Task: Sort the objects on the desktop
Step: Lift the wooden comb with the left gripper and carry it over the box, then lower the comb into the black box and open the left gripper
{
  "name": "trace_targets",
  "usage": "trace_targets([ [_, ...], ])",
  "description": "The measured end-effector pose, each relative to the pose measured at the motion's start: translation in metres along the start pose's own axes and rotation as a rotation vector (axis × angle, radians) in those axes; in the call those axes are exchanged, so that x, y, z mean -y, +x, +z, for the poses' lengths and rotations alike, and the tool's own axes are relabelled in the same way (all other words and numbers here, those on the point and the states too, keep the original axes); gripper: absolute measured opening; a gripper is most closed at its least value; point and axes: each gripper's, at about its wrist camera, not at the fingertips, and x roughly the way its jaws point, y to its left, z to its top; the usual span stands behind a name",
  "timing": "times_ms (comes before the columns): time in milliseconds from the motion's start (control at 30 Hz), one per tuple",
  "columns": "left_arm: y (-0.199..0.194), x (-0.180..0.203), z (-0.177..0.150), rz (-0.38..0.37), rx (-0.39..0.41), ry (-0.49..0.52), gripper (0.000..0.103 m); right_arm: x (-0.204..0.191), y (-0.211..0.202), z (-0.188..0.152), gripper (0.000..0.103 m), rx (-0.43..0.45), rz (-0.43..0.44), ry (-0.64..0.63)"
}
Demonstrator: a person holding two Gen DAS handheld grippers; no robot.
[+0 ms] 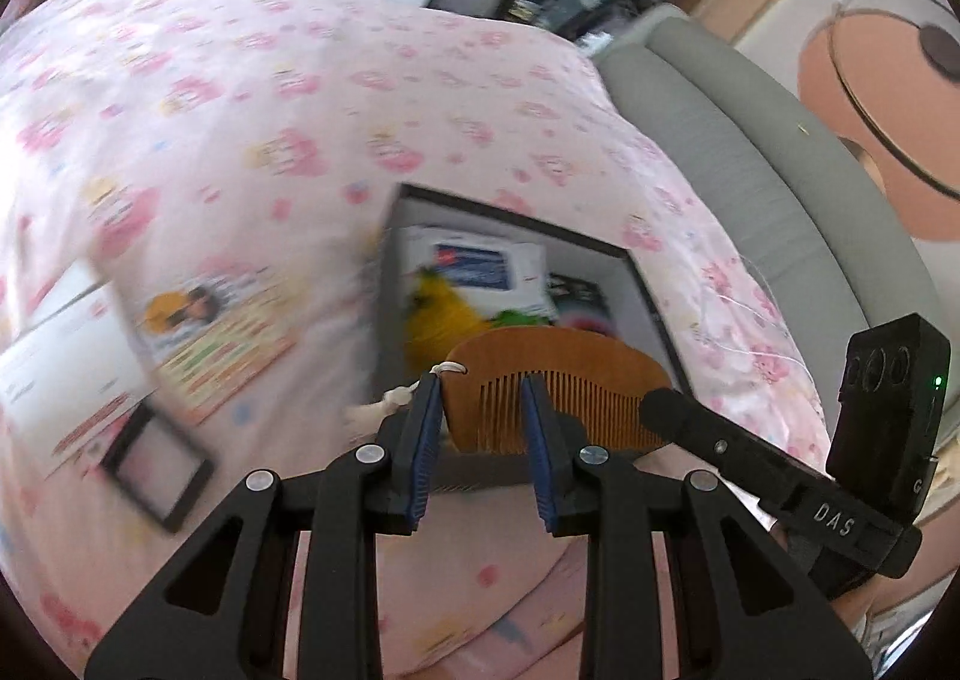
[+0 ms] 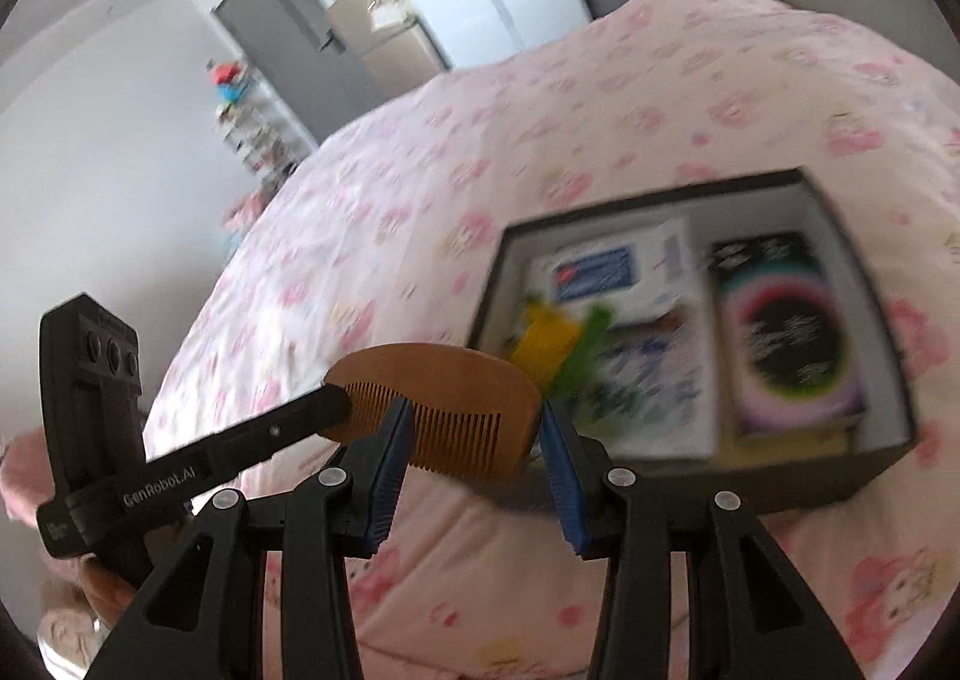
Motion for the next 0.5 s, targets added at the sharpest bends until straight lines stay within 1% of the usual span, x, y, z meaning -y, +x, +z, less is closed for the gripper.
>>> trace_targets([
  [33,0.006,0.007,0.002,-0.011,-0.008,0.006,0.027,0.011,-0.01,0.007,0.039,0.023,-0.01,0.025],
  [100,0.026,0.028,0.009,-0.034,-0.032,0.029,0.027,0.033,-0.013,0.015,0.039,0.059,-0.026,0.073],
  [167,0.047,0.049,0.015,-0.055,-0.051,0.053,0.027,0.054,-0.025,0.021,0.039,0.098,-0.053,0.119],
  [300,0.077,0.074,0.017,-0.085,-0.087,0.063,0.027,0.086,-0.042,0.026,0.039,0.153,-0.111,0.176],
  [367,0.093,0.081,0.015,-0.091,-0.107,0.064,0.027,0.098,-0.044,0.026,0.039,0.164,-0.13,0.198],
  [433,0.107,0.082,0.01,-0.084,-0.125,0.061,0.027,0.106,-0.036,0.022,0.039,0.157,-0.137,0.221],
  [500,0.117,0.074,0.004,-0.064,-0.147,0.031,0.027,0.112,-0.022,0.019,0.039,0.118,-0.145,0.225],
])
